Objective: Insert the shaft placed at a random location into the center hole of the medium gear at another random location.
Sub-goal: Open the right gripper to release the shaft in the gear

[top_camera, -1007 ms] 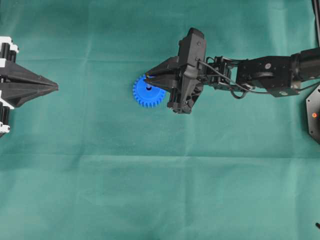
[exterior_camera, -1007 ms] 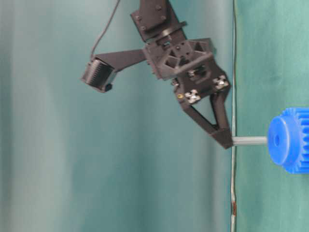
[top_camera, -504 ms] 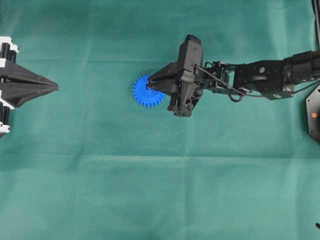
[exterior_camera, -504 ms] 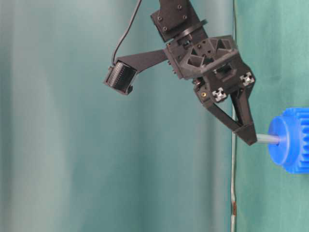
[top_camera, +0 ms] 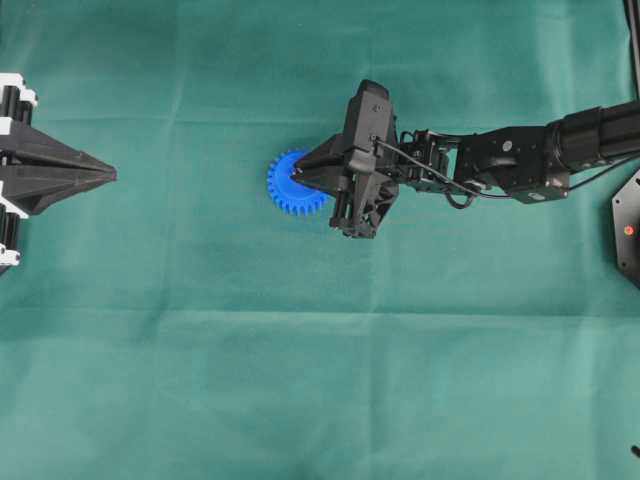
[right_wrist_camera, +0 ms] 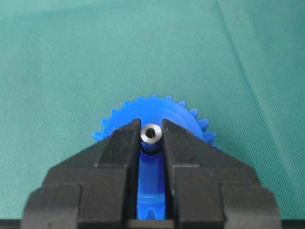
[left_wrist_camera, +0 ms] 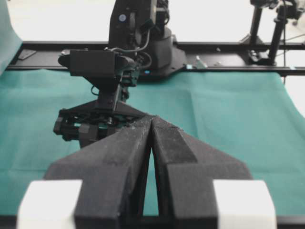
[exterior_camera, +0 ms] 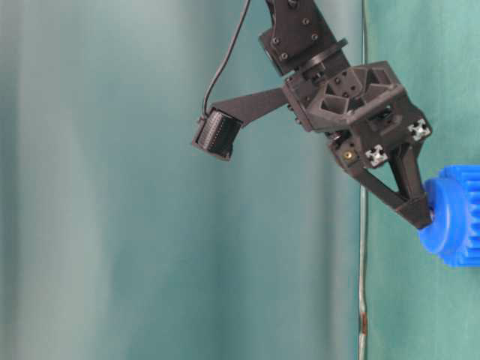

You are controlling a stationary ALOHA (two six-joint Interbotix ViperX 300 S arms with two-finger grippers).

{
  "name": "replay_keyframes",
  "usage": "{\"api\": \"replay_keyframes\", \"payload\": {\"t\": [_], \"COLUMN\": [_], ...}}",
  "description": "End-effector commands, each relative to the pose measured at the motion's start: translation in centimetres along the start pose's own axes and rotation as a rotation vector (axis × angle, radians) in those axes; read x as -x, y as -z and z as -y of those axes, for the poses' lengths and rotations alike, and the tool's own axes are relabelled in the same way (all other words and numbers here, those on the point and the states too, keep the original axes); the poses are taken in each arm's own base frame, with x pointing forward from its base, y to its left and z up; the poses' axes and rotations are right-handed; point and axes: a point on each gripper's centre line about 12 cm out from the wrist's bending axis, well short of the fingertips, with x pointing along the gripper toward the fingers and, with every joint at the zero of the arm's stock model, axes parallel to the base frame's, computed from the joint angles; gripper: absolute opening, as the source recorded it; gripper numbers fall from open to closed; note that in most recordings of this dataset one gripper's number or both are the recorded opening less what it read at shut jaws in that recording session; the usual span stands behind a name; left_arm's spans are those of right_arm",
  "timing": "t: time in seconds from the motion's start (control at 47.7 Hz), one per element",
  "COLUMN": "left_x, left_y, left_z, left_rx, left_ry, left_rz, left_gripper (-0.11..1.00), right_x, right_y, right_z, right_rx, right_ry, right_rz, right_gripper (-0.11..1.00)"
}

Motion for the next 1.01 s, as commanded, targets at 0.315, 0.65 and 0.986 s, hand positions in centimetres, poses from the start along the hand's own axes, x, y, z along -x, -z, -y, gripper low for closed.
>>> {"api": "replay_keyframes", "payload": {"t": [0.315, 0.65, 0.986], "left_x": [-0.3, -0.3, -0.3], "left_y": [-0.9, -0.9, -0.8], "left_z": [0.0, 0.0, 0.0], "left_rx": [-0.002, 0.0, -0.003], "left_ry": [0.002, 0.0, 0.002], "left_rz": [0.023, 0.018, 0.015], "left_gripper": [0.0, 0.0, 0.0], "right_x": [0.3, 2.2, 3.0], "right_y": [-2.2, -4.6, -4.8], "right_z": [-0.4, -0.6, -0.5], "right_rx": [0.011, 0.013, 0.012], "right_ry": [-0.009, -0.015, -0.016], "right_rz": [0.061, 0.128, 0.136], "right_gripper": [0.14, 0.89, 0.85]}}
